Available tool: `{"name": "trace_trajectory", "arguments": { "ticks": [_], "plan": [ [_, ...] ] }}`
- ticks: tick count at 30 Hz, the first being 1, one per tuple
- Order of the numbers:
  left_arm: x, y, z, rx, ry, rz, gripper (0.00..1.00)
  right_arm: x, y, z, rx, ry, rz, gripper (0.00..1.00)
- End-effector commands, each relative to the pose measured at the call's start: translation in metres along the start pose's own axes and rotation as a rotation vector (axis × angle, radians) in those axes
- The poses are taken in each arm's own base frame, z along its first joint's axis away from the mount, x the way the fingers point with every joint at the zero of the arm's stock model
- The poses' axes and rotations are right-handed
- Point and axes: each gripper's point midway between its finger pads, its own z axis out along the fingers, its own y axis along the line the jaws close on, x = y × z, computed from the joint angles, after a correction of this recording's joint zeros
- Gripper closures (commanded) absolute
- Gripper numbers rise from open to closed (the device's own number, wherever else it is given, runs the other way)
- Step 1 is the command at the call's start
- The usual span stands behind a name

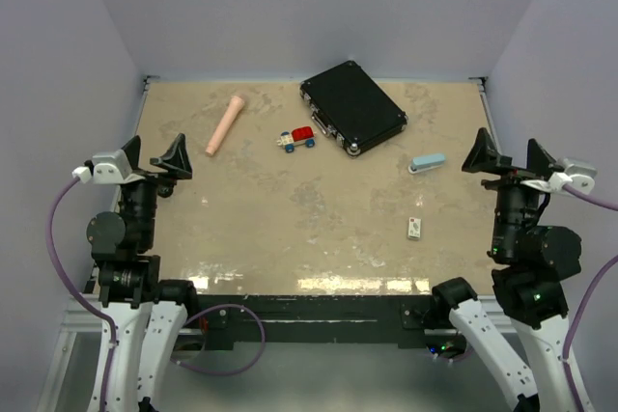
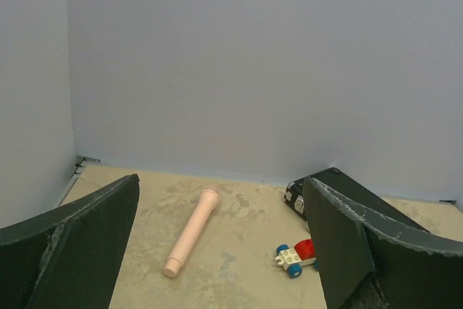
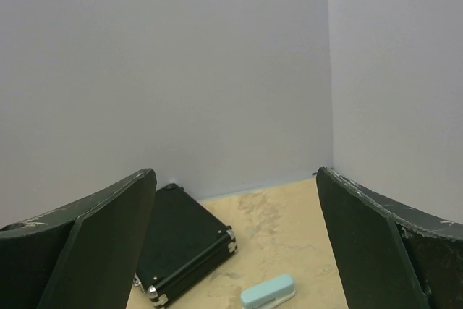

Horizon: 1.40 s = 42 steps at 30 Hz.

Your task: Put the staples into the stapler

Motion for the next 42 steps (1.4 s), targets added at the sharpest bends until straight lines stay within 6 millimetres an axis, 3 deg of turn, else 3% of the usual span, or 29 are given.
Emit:
{"name": "trace_trajectory", "arguments": {
  "ticks": [1, 9, 13, 16, 20, 22, 26, 27, 29, 32, 36, 39, 42],
  "plan": [
    [-0.001, -0.002, 0.002, 0.013, -0.022, -0.013, 0.00, -0.008, 0.000, 0.005, 0.014, 0.001, 0.004, 0.01],
    [0.028, 0.000, -0.003, 0.021, 0.028, -0.018, 0.00, 0.029, 0.015, 0.018, 0.011, 0.130, 0.049, 0.02],
    [0.048, 0.000, -0.007, 0.032, 0.066, -0.015, 0.00, 0.066, 0.035, 0.033, -0.028, 0.253, 0.038, 0.01],
    [0.067, 0.001, -0.012, 0.033, 0.104, -0.006, 0.00, 0.087, 0.038, 0.041, 0.020, 0.346, 0.064, 0.02],
    [0.100, 0.001, -0.018, 0.045, 0.164, 0.004, 0.00, 0.159, 0.025, 0.046, 0.279, 0.564, 0.119, 0.01],
    [0.115, -0.001, -0.021, 0.061, 0.189, 0.004, 0.00, 0.179, 0.025, 0.045, 0.321, 0.639, 0.108, 0.02],
    [0.123, -0.006, -0.022, 0.076, 0.188, -0.003, 0.00, 0.237, 0.018, 0.042, 0.407, 0.813, 0.102, 0.01],
    [0.124, -0.006, -0.021, 0.078, 0.188, 0.001, 0.00, 0.256, 0.007, 0.043, 0.450, 0.863, 0.099, 0.01],
    [0.125, -0.006, -0.021, 0.075, 0.193, 0.010, 0.00, 0.279, 0.006, 0.035, 0.462, 0.939, 0.118, 0.02],
    [0.124, -0.009, -0.023, 0.084, 0.191, 0.014, 0.00, 0.319, 0.005, 0.008, 0.487, 1.110, 0.093, 0.02],
    [0.126, -0.014, -0.023, 0.102, 0.192, 0.010, 0.00, 0.361, -0.003, -0.050, 0.501, 1.308, 0.075, 0.02],
    [0.126, -0.015, -0.023, 0.105, 0.193, 0.011, 0.00, 0.378, -0.008, -0.080, 0.522, 1.377, 0.090, 0.03],
    [0.129, -0.015, -0.023, 0.107, 0.201, 0.014, 0.00, 0.385, -0.011, -0.095, 0.540, 1.409, 0.100, 0.05]
  ]
}}
